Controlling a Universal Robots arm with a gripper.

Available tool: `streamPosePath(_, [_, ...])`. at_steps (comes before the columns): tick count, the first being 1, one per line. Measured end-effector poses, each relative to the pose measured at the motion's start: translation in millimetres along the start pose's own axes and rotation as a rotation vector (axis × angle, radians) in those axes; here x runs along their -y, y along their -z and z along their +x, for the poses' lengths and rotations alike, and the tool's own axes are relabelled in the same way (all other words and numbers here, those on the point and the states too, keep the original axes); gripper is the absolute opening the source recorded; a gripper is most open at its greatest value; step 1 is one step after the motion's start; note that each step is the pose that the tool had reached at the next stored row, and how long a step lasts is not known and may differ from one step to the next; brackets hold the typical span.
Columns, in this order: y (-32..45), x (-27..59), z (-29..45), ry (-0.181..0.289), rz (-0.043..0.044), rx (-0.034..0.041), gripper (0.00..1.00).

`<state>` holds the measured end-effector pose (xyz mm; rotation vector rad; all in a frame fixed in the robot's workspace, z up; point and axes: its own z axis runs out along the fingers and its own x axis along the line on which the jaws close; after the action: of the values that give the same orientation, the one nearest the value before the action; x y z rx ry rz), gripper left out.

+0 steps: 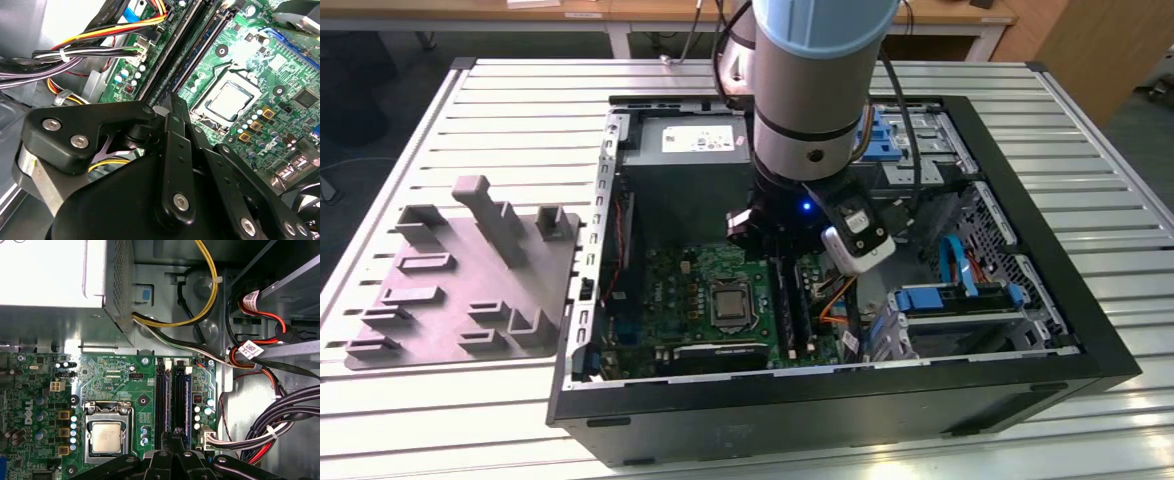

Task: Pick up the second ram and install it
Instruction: 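Press down the second ram until it locks into place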

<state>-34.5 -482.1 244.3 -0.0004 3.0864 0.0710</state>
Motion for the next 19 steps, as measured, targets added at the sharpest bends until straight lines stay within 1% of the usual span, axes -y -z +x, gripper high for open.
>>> streamPosePath(6, [0.3,-0.2,-0.1,0.0,0.0002,0.0,0.1])
streamPosePath(11, [-0.1,-3.9,0.0,0.0,-0.0003,0.0,0.1])
streamPosePath(13, [-0.4,-7.0,0.0,0.0,-0.0006,0.0001,0.1])
streamPosePath(19, [-1.8,-20.9,0.1,0.0,-0.0009,0.0003,0.1])
